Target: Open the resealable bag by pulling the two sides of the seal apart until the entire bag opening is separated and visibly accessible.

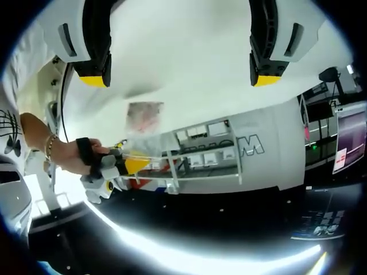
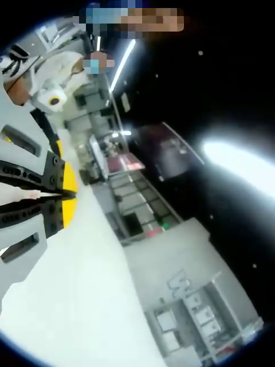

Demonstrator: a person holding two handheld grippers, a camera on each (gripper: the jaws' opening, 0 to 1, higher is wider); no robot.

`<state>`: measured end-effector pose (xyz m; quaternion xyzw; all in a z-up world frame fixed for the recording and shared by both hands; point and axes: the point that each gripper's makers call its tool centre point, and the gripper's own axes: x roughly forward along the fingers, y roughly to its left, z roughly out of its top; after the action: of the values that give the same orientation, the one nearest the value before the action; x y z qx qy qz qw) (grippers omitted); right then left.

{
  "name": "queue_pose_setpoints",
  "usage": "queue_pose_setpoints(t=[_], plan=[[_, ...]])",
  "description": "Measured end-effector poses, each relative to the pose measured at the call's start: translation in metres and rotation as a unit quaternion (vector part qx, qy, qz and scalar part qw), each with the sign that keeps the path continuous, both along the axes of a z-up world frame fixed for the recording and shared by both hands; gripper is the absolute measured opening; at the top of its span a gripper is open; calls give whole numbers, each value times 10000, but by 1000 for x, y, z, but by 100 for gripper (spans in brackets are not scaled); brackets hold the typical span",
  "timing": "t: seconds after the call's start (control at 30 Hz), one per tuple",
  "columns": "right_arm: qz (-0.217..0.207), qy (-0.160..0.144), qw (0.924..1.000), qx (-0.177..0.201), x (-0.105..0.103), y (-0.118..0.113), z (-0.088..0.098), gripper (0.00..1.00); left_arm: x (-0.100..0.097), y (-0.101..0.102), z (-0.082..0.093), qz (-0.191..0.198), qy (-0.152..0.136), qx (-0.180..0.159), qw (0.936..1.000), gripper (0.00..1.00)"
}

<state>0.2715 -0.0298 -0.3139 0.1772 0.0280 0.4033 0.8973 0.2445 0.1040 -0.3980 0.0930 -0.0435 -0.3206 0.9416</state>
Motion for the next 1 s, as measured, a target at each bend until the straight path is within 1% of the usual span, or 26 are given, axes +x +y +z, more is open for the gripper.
queue_pose_setpoints(t=[0.27, 1.0], plan=[[-51, 32, 10000, -49, 8, -1, -2, 0, 0, 1, 2, 3, -25, -9, 10000, 100], [-126, 23, 9998, -176, 27, -1, 1, 0, -1, 3, 6, 21, -69, -47, 10000, 100]])
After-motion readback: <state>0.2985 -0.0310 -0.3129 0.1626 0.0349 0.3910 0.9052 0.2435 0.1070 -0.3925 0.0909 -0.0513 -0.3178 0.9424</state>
